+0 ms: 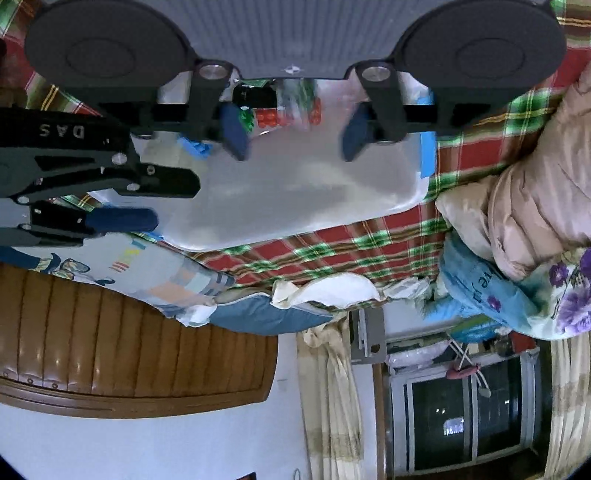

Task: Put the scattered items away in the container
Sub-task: 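Carry the white car and beige figure over the bin and open both tools, then grasp the silver toy car with the left tool while the right tool grasps the red cube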

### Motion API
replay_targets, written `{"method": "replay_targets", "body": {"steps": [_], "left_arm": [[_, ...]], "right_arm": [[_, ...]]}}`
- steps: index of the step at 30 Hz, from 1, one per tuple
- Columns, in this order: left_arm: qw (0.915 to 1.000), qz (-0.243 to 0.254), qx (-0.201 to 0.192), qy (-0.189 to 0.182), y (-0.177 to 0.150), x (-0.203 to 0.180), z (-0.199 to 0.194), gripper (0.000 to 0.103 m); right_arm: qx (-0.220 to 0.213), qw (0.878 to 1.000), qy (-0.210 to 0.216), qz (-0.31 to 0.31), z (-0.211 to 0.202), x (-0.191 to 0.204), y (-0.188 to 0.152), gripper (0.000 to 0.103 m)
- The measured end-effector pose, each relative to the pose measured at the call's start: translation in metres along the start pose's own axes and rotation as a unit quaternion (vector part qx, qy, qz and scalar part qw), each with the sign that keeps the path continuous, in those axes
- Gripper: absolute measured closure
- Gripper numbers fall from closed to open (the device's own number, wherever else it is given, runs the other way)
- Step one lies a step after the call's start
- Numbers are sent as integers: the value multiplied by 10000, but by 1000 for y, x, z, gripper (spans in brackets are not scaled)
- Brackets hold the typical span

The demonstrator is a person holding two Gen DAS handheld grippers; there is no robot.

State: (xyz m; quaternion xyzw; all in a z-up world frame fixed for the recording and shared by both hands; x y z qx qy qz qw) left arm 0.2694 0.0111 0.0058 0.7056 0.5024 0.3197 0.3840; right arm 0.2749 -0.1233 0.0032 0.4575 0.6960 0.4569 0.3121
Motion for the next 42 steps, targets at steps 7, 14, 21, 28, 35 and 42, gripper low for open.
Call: {"method": "replay_targets", "body": {"steps": [7,14,21,28,35,42], "left_arm": [[9999,-2,-132,-12,-1,-3,-22,35],[9989,-99,-430,-148,-7,-9,-74,27],[9987,-386,-323,-56,-49,-18,-94,27],[9984,-313,370,-307,-87,-42,-70,27],[9968,-100,711,-351,-115,-60,-53,27],[9941,-344,949,-396,-134,-60,-33,27]], "right_arm": [[-273,9996,-65,-32,-19,2,7,39],[-647,9975,-88,-257,-63,7,4,35],[-401,9984,-189,-354,-86,3,-31,34],[139,9999,-45,62,-70,-8,-80,34],[379,9982,60,459,-61,-21,-108,34],[509,9973,222,471,-58,-15,-118,34]]}}
Point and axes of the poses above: each gripper's, at about its wrist camera, not at the fingertips, and z roughly the way its jaws point, x to its left, y to its top, the point moved 6 cm from there along z, roughly the way its jaws point, and after that the axes turned 2 degrees about x, right-handed, at the moved point
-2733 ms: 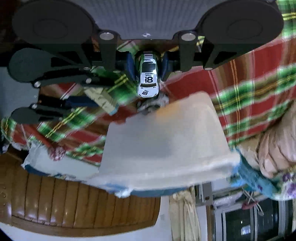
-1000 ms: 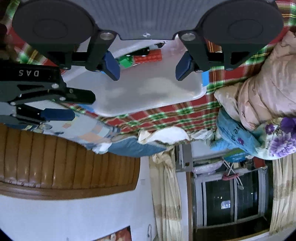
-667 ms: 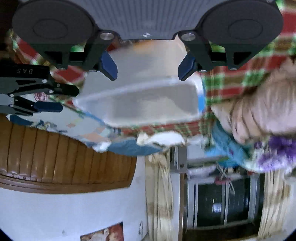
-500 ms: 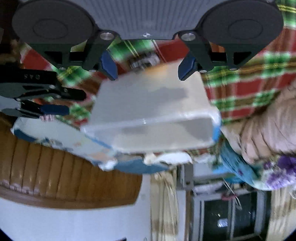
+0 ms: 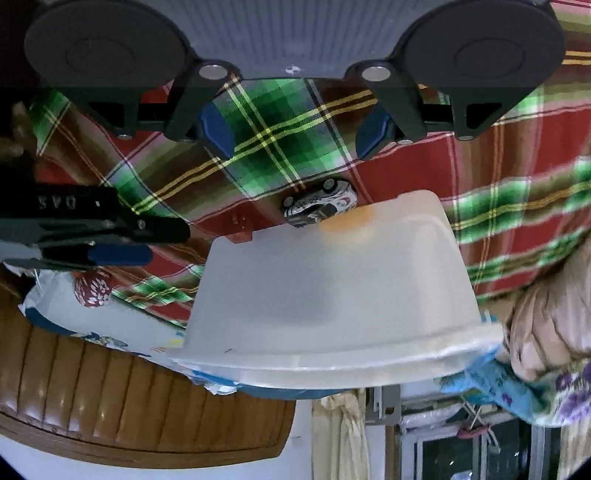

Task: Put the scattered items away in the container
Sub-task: 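Grasp the silver toy car with the left tool while the right tool grasps the red cube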

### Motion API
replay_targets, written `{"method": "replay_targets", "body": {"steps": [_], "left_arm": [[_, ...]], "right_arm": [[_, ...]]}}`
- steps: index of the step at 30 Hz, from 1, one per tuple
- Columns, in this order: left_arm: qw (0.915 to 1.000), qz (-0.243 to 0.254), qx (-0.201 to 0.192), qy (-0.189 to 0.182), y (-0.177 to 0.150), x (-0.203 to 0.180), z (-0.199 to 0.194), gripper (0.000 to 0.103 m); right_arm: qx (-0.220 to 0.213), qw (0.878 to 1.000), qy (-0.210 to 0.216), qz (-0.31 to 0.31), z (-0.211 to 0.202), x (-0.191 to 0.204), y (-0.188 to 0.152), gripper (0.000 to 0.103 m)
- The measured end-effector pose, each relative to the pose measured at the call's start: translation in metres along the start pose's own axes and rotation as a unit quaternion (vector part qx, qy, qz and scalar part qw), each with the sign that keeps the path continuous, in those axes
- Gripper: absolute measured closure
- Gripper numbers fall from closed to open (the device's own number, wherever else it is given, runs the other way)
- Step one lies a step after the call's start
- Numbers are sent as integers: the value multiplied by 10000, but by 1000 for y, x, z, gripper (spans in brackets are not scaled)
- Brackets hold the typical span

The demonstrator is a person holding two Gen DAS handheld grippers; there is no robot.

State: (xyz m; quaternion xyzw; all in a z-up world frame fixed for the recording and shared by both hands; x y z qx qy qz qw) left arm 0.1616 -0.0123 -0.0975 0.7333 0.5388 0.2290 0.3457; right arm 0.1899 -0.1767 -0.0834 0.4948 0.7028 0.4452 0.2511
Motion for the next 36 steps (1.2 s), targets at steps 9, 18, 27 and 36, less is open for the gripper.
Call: {"method": "replay_targets", "body": {"steps": [9,18,27,36], "left_arm": [[9977,626,-251,119,24,4,32,28],[9860,1607,-163,-405,24,7,55,28],[9922,1086,-89,-601,24,-7,56,69],[9960,762,-120,-444,-1,-6,16,70]], "right_arm": [[421,9989,-2,-212,29,13,-2,40],[770,9967,-185,157,77,12,5,64],[851,9953,-454,111,68,0,-9,81],[762,9960,-424,189,43,1,-19,81]]}}
Point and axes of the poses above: each gripper's, at about its wrist camera, not at the fingertips, and z roughly the way its jaws point, x to its left, y to its top, the point moved 6 cm from there along z, roughly the way its jaws point, and after that the axes turned 2 degrees about x, right-handed, at the moved point
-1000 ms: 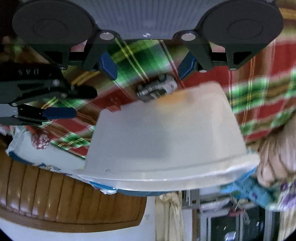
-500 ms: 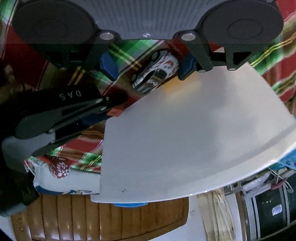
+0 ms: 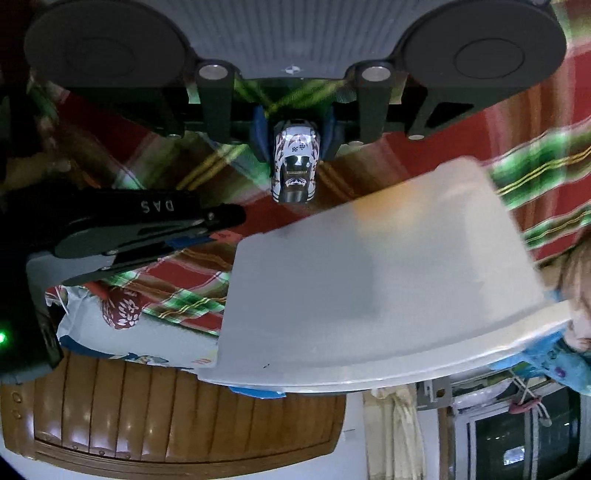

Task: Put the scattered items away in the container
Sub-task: 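Grasp the silver toy car with the left tool while the right tool grasps the red cube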

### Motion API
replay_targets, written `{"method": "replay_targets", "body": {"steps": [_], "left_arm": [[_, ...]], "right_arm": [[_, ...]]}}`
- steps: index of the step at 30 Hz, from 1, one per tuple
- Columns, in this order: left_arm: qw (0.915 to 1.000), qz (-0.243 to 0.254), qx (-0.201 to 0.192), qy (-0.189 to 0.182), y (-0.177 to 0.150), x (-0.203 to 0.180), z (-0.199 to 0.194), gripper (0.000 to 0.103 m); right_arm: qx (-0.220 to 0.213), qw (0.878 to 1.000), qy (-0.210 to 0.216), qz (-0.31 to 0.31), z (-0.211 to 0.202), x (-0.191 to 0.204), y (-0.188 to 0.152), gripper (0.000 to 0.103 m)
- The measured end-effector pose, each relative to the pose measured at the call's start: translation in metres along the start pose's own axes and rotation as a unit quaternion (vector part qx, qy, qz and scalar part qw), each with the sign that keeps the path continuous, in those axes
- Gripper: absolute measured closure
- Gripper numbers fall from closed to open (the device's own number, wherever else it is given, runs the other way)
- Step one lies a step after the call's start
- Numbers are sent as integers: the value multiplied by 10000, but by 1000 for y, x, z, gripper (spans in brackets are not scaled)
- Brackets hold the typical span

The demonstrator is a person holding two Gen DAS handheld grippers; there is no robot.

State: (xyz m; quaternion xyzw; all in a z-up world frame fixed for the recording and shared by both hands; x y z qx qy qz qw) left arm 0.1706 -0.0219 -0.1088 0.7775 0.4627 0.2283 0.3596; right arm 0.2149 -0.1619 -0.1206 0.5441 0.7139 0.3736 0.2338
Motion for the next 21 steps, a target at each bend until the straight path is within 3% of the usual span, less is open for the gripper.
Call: {"method": "replay_targets", "body": {"steps": [8,17,21], "left_arm": [[9991,-276,-93,307,-14,15,-42,70],[9977,-221,-570,307,11,7,-82,70],[9956,-168,-867,318,32,6,-102,70]], "right_arm": [[-109,9998,70,-182,-22,29,-12,81],[-228,9974,167,-669,-43,56,-16,81],[-563,9959,194,-688,-63,59,3,81]]}}
Point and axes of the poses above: each gripper's, at about its wrist camera, not at the fingertips, and z roughly the way its jaws point, x to its left, y to its top, the point moved 6 cm from there along z, roughly the way its jaws point, and after that the axes turned 2 degrees about x, right-handed, at the moved point
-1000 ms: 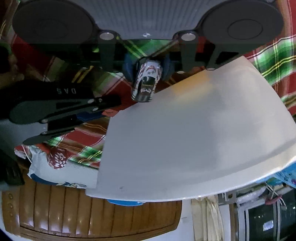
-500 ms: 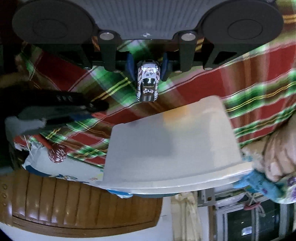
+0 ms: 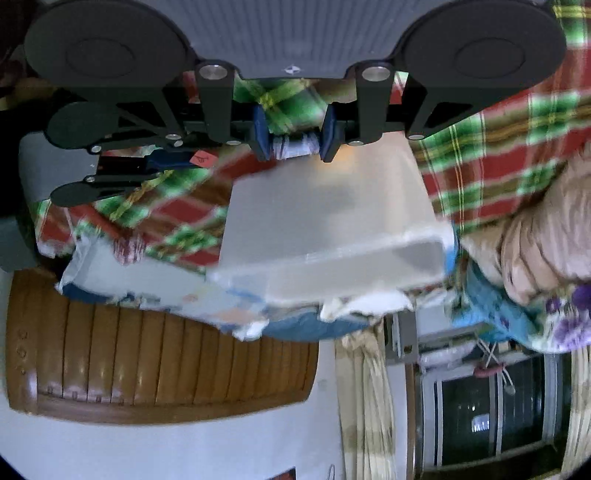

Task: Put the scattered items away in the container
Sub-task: 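Grasp the silver toy car with the left tool while the right tool grasps the red cube, then carry the silver car and red cube over the bin and open both tools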

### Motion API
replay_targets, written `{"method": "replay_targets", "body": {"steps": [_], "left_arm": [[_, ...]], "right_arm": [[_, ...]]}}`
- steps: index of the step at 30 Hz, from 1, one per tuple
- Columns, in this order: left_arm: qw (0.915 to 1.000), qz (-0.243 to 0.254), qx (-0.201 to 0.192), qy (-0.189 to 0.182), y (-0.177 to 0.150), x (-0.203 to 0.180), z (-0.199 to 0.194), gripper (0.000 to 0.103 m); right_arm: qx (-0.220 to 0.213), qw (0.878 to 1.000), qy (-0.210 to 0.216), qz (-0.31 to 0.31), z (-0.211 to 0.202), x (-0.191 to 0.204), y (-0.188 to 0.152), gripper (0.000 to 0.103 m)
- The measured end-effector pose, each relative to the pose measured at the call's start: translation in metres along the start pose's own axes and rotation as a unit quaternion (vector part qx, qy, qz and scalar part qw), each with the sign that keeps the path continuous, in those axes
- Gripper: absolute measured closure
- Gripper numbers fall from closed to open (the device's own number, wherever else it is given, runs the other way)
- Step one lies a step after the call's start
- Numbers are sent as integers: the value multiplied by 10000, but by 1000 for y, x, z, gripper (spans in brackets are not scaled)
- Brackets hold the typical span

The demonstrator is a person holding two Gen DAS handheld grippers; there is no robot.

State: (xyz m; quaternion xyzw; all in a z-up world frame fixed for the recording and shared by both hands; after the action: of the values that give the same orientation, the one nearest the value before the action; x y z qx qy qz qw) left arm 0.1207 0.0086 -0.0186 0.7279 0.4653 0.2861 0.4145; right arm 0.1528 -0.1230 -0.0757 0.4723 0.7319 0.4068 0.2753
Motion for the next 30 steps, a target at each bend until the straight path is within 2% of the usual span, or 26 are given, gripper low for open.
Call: {"method": "replay_targets", "body": {"steps": [4,7,11,16,18,20,22,26,27,28,29,30], "left_arm": [[9996,3,-273,42,29,4,-9,70],[9996,24,-228,134,29,9,0,70],[9997,-128,-16,195,9,20,14,71],[9997,22,118,201,2,21,20,70],[9991,-82,405,88,-8,22,26,63],[9977,-193,648,-30,-26,20,30,44],[9966,-98,823,-13,-46,16,32,37],[9916,-106,1291,64,-87,9,39,38],[9905,-133,1366,62,-94,8,41,42],[9908,-150,1338,89,-99,8,41,58],[9919,-169,1258,104,-99,9,39,69],[9923,-206,1216,62,-97,11,36,69]], "right_arm": [[-496,9987,-23,151,-20,-13,39,81],[-705,9972,-92,217,-23,-23,56,81],[-651,9973,-128,308,-13,-26,47,81],[-466,9983,-94,345,-9,-27,34,81],[-422,9982,-34,436,-9,-28,32,81],[-389,9983,-2,426,-8,-26,29,81],[-334,9987,32,371,-6,-21,24,81],[-203,9991,139,350,-1,-14,14,81],[-178,9991,159,347,0,-12,12,81],[-157,9991,178,345,1,-10,11,81],[-141,9991,198,343,2,-9,11,81],[-138,9991,216,334,1,-7,11,81]]}}
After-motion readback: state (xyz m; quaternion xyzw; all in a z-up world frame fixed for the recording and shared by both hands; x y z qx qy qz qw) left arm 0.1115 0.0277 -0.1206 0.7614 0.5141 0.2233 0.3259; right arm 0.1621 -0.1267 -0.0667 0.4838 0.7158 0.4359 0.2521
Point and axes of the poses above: each gripper's, at about its wrist camera, not at the fingertips, and z roughly the way its jaws point, x to its left, y to its top, the point moved 6 cm from there along z, roughly the way its jaws point, and after that the axes turned 2 degrees about x, right-handed, at the moved point
